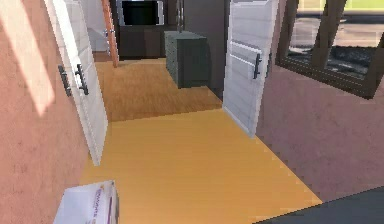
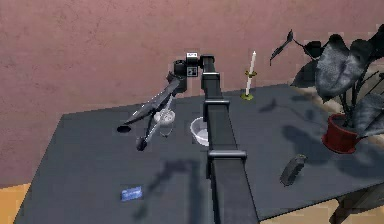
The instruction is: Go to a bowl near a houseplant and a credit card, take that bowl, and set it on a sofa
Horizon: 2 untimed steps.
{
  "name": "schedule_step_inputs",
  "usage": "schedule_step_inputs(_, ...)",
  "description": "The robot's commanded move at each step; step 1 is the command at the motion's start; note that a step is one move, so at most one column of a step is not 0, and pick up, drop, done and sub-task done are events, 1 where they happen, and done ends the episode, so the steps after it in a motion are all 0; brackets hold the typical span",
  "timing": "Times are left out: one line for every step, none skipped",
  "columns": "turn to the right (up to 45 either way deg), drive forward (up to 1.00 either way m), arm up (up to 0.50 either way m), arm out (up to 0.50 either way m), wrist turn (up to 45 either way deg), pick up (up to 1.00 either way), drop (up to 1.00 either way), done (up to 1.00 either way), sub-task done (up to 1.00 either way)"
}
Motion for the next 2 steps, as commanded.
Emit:
schedule_step_inputs(0.0, 0.00, 0.00, 0.00, 45.0, 0.00, 0.00, 0.00, 0.00)
schedule_step_inputs(0.0, 0.00, 0.00, 0.00, 45.0, 0.00, 0.00, 0.00, 0.00)
